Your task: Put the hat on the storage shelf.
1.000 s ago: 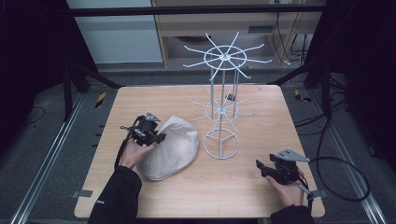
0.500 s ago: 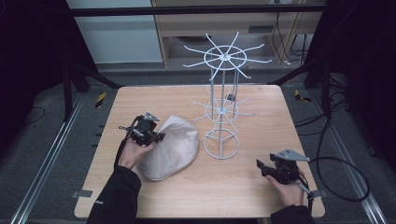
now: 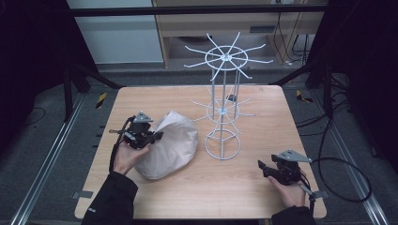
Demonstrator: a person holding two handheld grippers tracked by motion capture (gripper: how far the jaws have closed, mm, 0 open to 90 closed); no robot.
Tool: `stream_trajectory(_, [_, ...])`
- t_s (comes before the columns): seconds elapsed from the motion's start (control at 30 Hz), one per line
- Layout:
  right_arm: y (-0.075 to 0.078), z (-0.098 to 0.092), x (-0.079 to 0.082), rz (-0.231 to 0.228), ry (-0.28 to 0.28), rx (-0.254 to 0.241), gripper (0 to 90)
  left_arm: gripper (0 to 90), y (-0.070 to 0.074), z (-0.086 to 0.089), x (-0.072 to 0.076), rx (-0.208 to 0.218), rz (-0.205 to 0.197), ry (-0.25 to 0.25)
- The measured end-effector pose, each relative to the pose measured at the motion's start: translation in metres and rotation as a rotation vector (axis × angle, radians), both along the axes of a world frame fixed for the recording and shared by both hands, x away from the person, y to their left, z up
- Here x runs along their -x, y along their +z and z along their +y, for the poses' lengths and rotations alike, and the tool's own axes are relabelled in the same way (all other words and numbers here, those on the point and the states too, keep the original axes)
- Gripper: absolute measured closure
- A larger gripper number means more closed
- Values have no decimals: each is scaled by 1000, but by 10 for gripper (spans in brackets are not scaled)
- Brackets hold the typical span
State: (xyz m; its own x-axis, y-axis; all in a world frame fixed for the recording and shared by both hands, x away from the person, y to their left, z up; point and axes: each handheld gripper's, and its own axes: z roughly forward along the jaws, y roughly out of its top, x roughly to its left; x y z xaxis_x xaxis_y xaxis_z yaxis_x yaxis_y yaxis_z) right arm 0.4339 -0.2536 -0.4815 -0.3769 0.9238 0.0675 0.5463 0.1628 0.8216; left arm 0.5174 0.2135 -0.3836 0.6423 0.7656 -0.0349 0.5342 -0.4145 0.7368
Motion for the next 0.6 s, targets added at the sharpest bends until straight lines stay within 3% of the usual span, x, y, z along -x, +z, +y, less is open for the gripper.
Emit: stream_trajectory(0.6, [1,-1,1,-14,-4,2,381,882,18,27,32,146,-116,37])
